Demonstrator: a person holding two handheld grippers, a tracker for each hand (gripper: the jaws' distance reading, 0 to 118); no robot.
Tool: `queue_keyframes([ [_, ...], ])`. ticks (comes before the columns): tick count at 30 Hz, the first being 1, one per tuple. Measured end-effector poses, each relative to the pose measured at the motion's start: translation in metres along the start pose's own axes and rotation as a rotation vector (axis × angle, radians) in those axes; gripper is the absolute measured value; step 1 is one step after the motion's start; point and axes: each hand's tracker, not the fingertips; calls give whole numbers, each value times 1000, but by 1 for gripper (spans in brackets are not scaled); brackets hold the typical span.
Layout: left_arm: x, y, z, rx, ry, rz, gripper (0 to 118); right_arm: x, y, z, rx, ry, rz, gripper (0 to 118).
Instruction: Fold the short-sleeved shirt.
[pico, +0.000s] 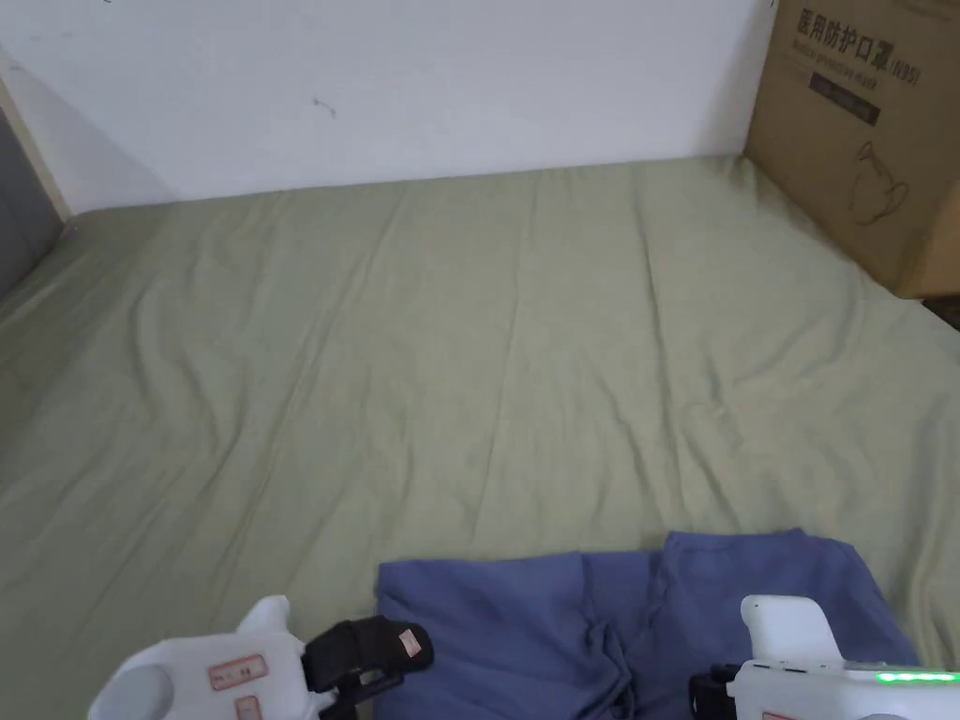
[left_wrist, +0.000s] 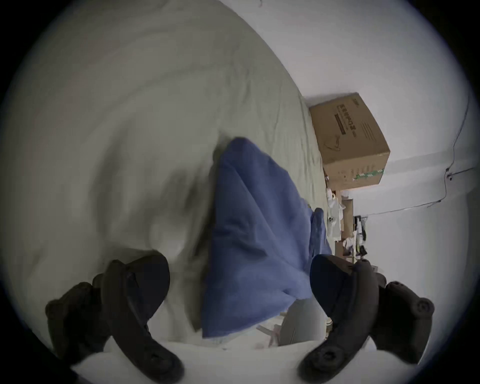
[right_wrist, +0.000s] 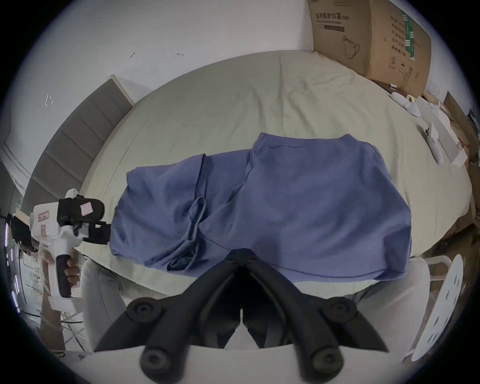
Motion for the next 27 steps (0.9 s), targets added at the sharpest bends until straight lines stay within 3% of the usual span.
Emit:
queue_keyframes([
  [3, 0, 4, -3, 40, -81, 33, 107, 1, -1, 0, -7, -5, -3, 0],
  [4, -6, 7, -4, 25, -121, 75, 89, 1, -2, 0, -9, -8, -5, 0],
  [5, -11, 10, -5, 19, -150, 95, 39, 2, -2, 0, -10, -9, -6, 0],
  [6, -17, 11, -6, 21, -156, 104, 10, 2, -2, 1, -11, -9, -7, 0],
  [8, -27, 8, -15, -5, -22, 130, 10, 3, -2, 1, -11, -10, -7, 0],
  [11, -36, 5, -9, 19, -157, 200, 9, 5, -2, 3, -13, -13, -7, 0],
  [22, -16, 20, 20, -6, -136, 91, 8, 11, 0, 8, -16, -54, -25, 0],
  [27, -40, 35, 65, 34, -75, 74, 8, 10, 2, 6, -24, -52, -23, 0],
])
